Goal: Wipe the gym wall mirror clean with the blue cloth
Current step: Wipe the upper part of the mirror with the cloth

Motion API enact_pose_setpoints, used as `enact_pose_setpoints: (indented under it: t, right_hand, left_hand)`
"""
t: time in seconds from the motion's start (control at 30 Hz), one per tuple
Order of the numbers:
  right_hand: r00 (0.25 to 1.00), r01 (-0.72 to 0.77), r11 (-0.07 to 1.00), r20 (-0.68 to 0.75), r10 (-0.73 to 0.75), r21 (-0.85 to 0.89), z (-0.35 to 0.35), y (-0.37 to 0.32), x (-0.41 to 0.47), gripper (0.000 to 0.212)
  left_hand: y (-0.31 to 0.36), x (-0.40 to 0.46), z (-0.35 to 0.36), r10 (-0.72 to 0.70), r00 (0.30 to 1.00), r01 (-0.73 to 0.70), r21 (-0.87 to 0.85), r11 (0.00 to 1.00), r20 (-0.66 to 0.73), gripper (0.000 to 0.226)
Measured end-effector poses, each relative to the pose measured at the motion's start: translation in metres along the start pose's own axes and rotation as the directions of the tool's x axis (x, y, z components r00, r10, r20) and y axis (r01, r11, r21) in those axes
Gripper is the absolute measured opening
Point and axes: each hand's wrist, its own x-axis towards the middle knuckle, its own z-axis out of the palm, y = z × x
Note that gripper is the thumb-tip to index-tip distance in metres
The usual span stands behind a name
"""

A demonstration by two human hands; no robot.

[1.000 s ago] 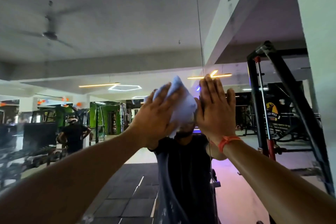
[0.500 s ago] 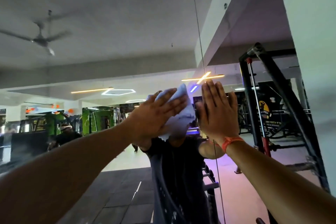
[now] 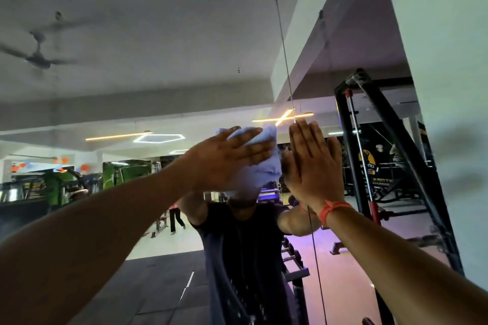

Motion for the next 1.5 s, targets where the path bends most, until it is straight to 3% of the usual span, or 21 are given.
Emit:
enact_pose_setpoints:
  t: [0.07,0.13,0.2,0.23,0.27,0.4,0.5,0.57,0.6,0.67,0.73,0.9,1.0,1.07,1.13,1.2,1.27,1.33,1.37,1.43,1.5]
  right_hand:
    - [1.000,0.001,1.000,0.004,-0.001,0.009,-0.001,0.000,0.000,0.064]
    - [1.000,-0.001,1.000,0.002,0.001,0.008,-0.002,0.000,0.000,0.064]
    - [1.000,-0.003,1.000,0.007,0.002,0.013,-0.002,-0.001,0.000,0.063]
    - [1.000,-0.001,1.000,0.003,0.001,0.017,-0.003,-0.001,0.000,0.063]
    - [1.000,0.002,1.000,-0.009,-0.002,0.024,-0.002,-0.001,-0.001,0.062]
    - [0.999,0.038,0.999,-0.023,-0.037,0.028,0.003,0.005,-0.003,0.068]
    - [0.999,0.042,0.999,-0.002,-0.042,-0.006,0.005,0.007,-0.004,0.072]
    - [1.000,0.029,1.000,-0.010,-0.029,0.003,0.004,0.004,-0.003,0.064]
    - [1.000,0.020,1.000,-0.014,-0.020,0.015,0.002,0.003,-0.002,0.060]
    - [1.000,0.017,0.999,-0.012,-0.017,0.029,0.000,0.002,-0.002,0.056]
    - [1.000,0.023,0.999,-0.007,-0.023,0.035,0.001,0.004,-0.003,0.057]
    - [0.999,0.046,0.999,0.024,-0.047,0.028,0.000,0.007,-0.002,0.061]
    - [0.999,0.035,0.998,0.020,-0.036,0.057,-0.002,0.004,-0.003,0.058]
    - [1.000,0.026,0.998,0.012,-0.027,0.065,-0.001,0.004,-0.003,0.056]
    - [1.000,0.022,0.997,0.016,-0.023,0.073,0.000,0.004,-0.003,0.057]
    - [1.000,0.024,0.996,0.018,-0.025,0.081,0.000,0.004,-0.004,0.057]
    - [0.999,0.029,0.997,0.018,-0.030,0.073,0.001,0.004,-0.004,0.058]
    - [1.000,0.028,0.998,0.011,-0.029,0.060,0.000,0.006,-0.004,0.059]
    - [0.999,0.029,0.998,0.012,-0.030,0.063,0.001,0.006,-0.005,0.059]
    - [0.999,0.033,0.997,0.009,-0.034,0.076,0.001,0.005,-0.005,0.060]
    - [0.999,0.035,0.996,-0.003,-0.035,0.076,0.001,0.004,-0.005,0.059]
  left_hand:
    - [-0.023,-0.001,-0.002,0.088,0.994,-0.091,0.056,0.994,0.061,0.062]
    - [-0.031,0.008,-0.003,-0.203,0.978,0.205,0.037,0.978,-0.054,0.058]
    - [-0.010,0.023,-0.009,-0.671,0.725,0.644,-0.196,0.740,-0.153,0.059]
    - [0.010,0.032,-0.009,-0.805,0.580,0.756,-0.287,0.589,-0.125,0.064]
    - [0.033,0.038,-0.008,-0.847,0.524,0.794,-0.309,0.524,-0.090,0.068]
    - [0.082,0.025,0.010,-0.504,0.863,0.494,-0.142,0.858,-0.043,0.070]
    - [0.056,0.018,0.005,-0.291,0.955,0.286,-0.087,0.954,-0.057,0.066]
    - [0.029,0.022,0.001,-0.327,0.943,0.327,-0.017,0.945,-0.059,0.061]
    - [0.022,0.028,-0.001,-0.463,0.884,0.462,-0.028,0.887,-0.066,0.061]
    - [0.033,0.043,-0.005,-0.761,0.647,0.749,-0.141,0.647,-0.050,0.067]
    - [0.073,0.048,-0.002,-0.838,0.544,0.813,-0.218,0.539,-0.041,0.071]
    - [0.119,0.009,0.005,-0.452,0.891,0.442,-0.146,0.885,-0.046,0.067]
    - [0.071,-0.002,0.004,-0.276,0.961,0.276,-0.069,0.959,0.015,0.060]
    - [0.041,-0.003,-0.001,-0.595,0.804,0.589,-0.158,0.793,0.009,0.062]
    - [0.035,0.002,-0.005,-0.889,0.458,0.860,-0.262,0.439,0.016,0.067]
    - [0.063,0.006,-0.009,-0.931,0.365,0.896,-0.273,0.350,0.002,0.070]
    - [0.097,-0.004,-0.005,-0.820,0.572,0.790,-0.267,0.552,-0.004,0.069]
    - [0.112,-0.026,0.001,-0.445,0.895,0.436,-0.171,0.884,-0.018,0.066]
    - [0.103,-0.035,0.003,-0.258,0.966,0.258,-0.142,0.956,0.015,0.064]
    - [0.067,-0.041,0.001,-0.088,0.994,0.095,-0.102,0.990,0.070,0.062]
    - [0.035,-0.035,-0.004,-0.341,0.938,0.346,-0.108,0.932,0.059,0.062]
